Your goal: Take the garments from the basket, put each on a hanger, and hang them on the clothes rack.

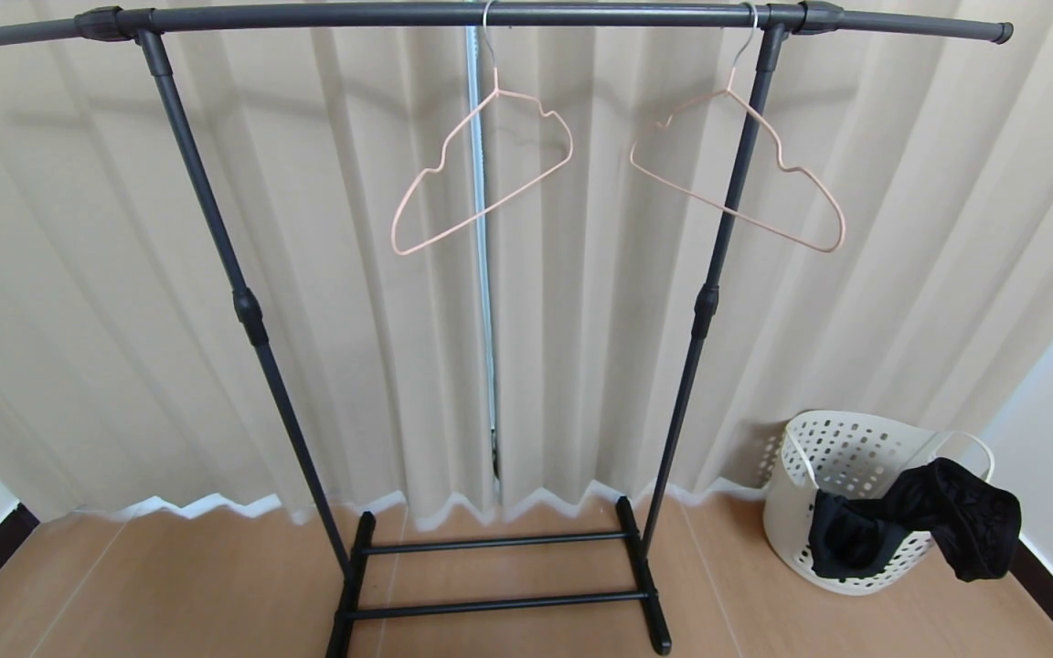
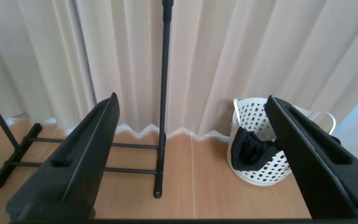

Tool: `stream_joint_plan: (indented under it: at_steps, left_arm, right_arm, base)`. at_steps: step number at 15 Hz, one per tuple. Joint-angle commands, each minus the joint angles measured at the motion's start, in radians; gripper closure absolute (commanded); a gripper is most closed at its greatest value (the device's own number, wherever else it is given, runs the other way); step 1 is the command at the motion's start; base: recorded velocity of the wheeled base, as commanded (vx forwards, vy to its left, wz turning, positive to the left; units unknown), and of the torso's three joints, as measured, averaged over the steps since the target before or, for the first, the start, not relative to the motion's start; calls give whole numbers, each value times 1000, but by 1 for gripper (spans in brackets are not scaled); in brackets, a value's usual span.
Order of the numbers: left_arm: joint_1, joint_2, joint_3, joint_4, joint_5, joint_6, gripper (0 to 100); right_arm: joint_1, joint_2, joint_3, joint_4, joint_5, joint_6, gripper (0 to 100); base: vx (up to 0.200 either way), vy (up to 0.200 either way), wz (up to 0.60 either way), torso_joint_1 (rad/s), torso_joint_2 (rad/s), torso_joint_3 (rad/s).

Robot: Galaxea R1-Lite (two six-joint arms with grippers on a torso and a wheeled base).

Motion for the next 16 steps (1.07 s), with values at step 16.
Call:
stream_joint_plan:
  at_steps: [16]
  left_arm:
    - [0, 0, 2, 1, 0, 4, 0]
  right_arm:
    - [2, 3, 0, 0, -2, 16, 0]
  base:
    - [0, 0, 0, -60, 269, 209]
